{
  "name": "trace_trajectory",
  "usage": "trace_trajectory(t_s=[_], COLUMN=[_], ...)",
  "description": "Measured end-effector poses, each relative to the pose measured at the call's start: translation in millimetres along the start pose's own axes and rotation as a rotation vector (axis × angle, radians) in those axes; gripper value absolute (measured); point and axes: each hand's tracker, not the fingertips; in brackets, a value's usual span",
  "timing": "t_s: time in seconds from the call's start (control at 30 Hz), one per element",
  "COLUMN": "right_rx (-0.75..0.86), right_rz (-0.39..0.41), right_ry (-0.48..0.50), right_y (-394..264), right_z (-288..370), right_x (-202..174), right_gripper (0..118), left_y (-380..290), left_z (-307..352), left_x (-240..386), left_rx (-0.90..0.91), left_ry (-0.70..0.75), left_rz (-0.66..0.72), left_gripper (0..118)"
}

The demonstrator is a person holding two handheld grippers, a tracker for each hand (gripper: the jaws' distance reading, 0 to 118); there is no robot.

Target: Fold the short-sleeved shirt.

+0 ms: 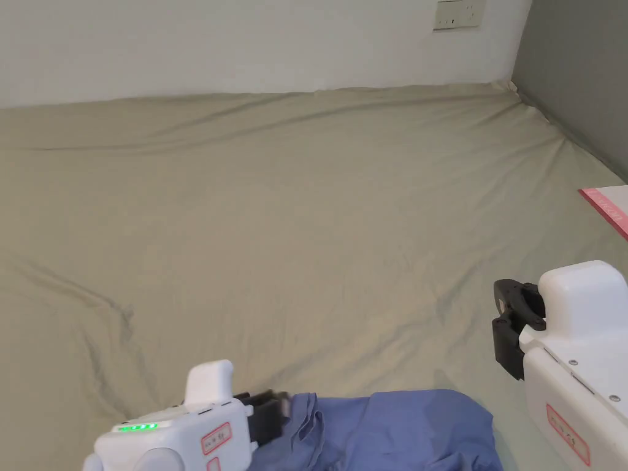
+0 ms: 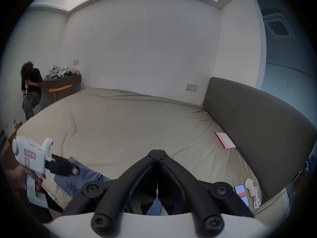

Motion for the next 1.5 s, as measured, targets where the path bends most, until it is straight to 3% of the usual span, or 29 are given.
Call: trace_trajectory(t_s=[0.1,0.4,0.57,0.77,0.83,0.97,1.07,1.17,1.2,1.27,1.5], right_rx=[0.002,-0.012,-0.019,-0.018,-0.021,-0.015,-0.015,-0.015,-0.015,-0.016,-0.030], right_rz=[0.005,0.018,0.034,0.029,0.027,0.037,0.036,0.041,0.042,0.047,0.055], right_ry=[0.008,0.021,0.019,0.017,0.020,0.024,0.031,0.039,0.042,0.045,0.048], right_y=[1.6,0.4,0.8,1.0,1.8,3.6,5.0,5.5,5.6,5.5,3.2], right_z=[1.1,0.7,3.9,1.7,1.1,1.2,0.0,-2.0,-2.2,-2.3,-7.0], right_x=[-4.1,-11.6,-11.8,-9.8,-10.5,-13.0,-14.2,-16.8,-17.6,-19.1,-22.9], right_gripper=[1,1,1,1,1,1,1,1,1,1,1], left_y=[-2.8,-72.9,-100.7,-97.8,-92.2,-67.4,-44.4,-28.5,-25.8,-18.7,-30.6], left_z=[6.3,-63.1,-81.0,-72.9,-65.3,-35.5,-10.7,7.1,12.8,23.1,7.8], left_x=[-11.1,10.9,45.4,74.4,74.8,48.9,2.1,-60.0,-79.3,-118.7,-200.3], left_rx=[0.058,-0.114,-0.089,-0.098,-0.124,-0.058,-0.015,-0.004,0.017,0.022,-0.090], left_ry=[0.183,0.220,0.335,0.134,0.001,-0.092,-0.106,-0.109,-0.081,-0.072,-0.274], left_rz=[-0.177,-0.342,-0.547,-0.521,-0.431,-0.225,-0.072,0.072,0.093,0.172,0.516], left_gripper=[0,0,0,0,0,1,41,56,81,104,116])
